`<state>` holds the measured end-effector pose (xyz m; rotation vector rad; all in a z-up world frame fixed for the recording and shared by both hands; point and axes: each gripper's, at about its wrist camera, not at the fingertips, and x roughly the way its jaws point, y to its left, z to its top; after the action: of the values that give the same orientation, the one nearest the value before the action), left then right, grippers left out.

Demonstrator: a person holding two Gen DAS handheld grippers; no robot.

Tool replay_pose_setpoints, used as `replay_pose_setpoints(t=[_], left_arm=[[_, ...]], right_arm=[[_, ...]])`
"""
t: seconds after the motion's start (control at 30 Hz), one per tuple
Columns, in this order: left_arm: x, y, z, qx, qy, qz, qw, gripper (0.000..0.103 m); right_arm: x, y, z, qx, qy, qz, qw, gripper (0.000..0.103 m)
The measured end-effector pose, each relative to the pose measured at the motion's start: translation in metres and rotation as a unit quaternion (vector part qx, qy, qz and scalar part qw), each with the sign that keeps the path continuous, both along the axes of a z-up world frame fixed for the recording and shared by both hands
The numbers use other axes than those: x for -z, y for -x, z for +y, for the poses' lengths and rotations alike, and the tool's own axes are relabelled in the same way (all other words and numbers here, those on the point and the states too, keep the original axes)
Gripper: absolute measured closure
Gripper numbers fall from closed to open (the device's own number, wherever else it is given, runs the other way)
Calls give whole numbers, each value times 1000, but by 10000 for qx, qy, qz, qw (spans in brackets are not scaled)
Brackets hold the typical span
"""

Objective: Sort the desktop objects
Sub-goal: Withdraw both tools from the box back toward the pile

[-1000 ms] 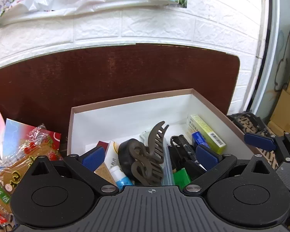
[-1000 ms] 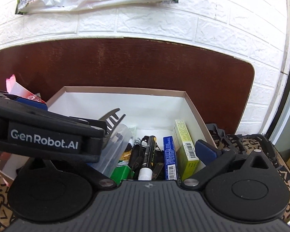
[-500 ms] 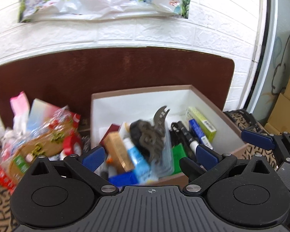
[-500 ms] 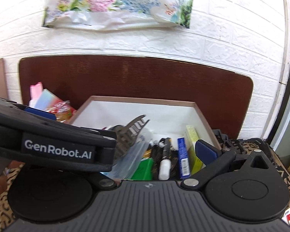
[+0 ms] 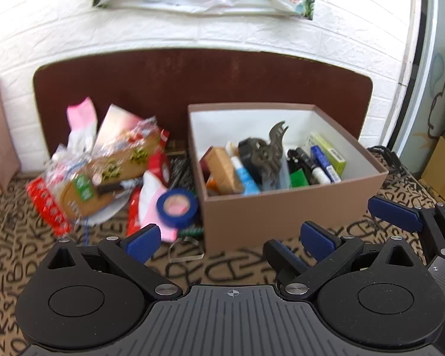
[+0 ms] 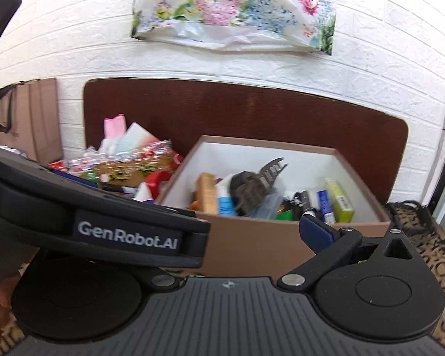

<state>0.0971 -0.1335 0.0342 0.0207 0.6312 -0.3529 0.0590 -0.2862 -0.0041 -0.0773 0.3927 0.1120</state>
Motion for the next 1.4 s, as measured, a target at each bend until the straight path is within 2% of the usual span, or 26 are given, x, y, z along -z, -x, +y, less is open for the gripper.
replay_pose_setpoints(t=[0.2,0.47,0.7,1.0,1.4], left_arm=[[12,22,20,-147,-150,46,9998,0],[38,36,55,-328,-25,493,9982,0],[48,42,77,-473,-80,592,9971,0],[61,35,113,-642,147,698,9954,0],[65,-5,152,-927,216,605,9936,0]], right_arm=[[11,18,17,-104,-117,90,9998,0],[30,34,42,-376,-110,428,9983,0],[41,40,63,-561,-195,635,9962,0],[53,33,83,-678,-194,821,9941,0],[67,5,98,-860,-297,1006,9908,0]])
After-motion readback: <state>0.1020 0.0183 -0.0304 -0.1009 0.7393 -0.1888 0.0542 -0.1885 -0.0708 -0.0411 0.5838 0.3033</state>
